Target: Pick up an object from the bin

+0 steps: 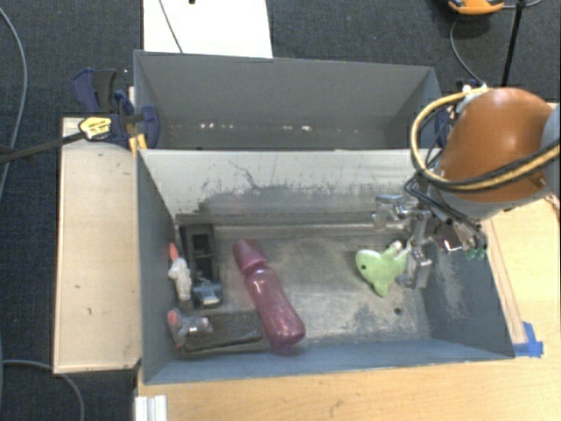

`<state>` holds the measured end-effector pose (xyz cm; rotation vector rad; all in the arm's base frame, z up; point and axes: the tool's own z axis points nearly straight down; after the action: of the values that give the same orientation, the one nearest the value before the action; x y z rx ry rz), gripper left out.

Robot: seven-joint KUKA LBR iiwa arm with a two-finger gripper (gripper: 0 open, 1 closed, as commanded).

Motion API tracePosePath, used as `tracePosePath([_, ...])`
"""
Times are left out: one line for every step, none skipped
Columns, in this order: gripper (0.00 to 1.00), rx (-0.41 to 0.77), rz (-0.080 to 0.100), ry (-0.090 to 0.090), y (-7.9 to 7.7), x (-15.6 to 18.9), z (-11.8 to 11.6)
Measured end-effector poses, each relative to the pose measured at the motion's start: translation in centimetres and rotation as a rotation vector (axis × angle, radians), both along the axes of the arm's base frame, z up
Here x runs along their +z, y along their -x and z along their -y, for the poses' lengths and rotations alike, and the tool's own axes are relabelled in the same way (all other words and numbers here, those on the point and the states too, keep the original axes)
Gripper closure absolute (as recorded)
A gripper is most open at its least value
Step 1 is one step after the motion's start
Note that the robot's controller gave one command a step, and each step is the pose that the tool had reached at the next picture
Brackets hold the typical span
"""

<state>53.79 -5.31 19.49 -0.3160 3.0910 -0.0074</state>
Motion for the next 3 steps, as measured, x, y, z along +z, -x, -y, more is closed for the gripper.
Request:
tracePosePath([1.0, -0.008, -0.03, -0.003, 1.0, -7.38, 3.99])
tracePosePath([0.0, -0.01, -0.03, -0.003, 1.0, -7.37, 3.99])
tracePosePath([0.0, -0.01, -0.03, -0.003, 1.0, -7.38, 3.99])
